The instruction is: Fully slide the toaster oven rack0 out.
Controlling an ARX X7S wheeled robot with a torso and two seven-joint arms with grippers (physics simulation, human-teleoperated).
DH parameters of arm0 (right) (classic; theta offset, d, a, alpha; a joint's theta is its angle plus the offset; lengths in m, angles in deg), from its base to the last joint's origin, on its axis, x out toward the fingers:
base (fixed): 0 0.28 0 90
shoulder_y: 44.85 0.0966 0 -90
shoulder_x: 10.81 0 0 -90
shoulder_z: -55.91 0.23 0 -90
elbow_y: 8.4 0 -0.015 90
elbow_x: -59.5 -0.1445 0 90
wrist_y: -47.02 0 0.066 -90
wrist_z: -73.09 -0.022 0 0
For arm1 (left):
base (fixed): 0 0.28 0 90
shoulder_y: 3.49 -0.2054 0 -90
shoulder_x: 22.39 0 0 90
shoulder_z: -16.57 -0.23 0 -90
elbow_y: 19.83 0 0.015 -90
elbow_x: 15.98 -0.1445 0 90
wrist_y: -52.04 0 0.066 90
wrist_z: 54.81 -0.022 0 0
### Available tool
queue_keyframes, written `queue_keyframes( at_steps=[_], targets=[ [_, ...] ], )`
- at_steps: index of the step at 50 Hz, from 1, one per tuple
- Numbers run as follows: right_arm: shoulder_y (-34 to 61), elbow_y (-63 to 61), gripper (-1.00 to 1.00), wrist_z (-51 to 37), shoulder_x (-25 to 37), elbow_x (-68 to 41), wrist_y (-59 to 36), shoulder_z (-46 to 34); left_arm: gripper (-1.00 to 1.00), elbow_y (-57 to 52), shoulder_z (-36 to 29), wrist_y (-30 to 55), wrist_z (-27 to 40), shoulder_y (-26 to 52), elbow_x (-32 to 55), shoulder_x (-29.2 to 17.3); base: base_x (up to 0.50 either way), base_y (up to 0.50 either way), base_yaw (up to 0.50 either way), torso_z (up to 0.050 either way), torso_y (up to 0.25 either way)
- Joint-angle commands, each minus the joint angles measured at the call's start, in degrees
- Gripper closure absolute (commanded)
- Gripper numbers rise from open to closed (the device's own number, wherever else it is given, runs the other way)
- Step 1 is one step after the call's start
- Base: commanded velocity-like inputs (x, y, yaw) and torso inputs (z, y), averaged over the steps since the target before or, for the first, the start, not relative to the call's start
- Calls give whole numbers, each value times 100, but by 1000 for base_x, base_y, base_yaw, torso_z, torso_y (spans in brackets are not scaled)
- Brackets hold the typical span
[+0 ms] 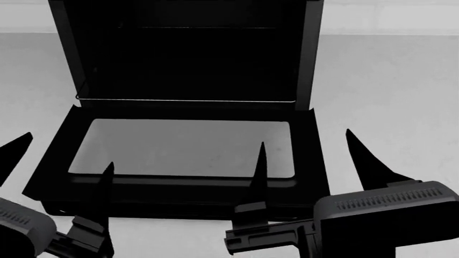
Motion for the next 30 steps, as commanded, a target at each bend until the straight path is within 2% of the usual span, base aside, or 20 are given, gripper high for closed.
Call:
queue_keyframes(
  at_steps=[1,5,13,17,22,30],
  targets=[
    [76,-142,-100,-54,-16,-164,-240,170,-100,93,-836,1389,-56,1691,14,-166,0,0,0,0,0],
    [47,-179,-100,-43,-16,-224,-248,203,-100,467,-1273,1498,-75,2213,-51,-332,0,0,0,0,0],
    [-53,-496,-100,-44,-27,-421,-394,431,-100,2405,-2099,742,-266,2918,-273,-592,0,0,0,0,0],
    [-63,-663,-100,-44,-29,-537,-478,557,-100,3432,-2505,396,-389,3391,-402,-527,0,0,0,0,0],
    [-100,-688,-100,-26,-25,-639,-454,666,-100,4587,-2716,158,-634,3874,-374,-339,0,0,0,0,0],
    [-129,-664,-100,-8,-21,-779,-432,750,-100,6098,-3011,-492,-681,4200,-519,-111,0,0,0,0,0]
  ],
)
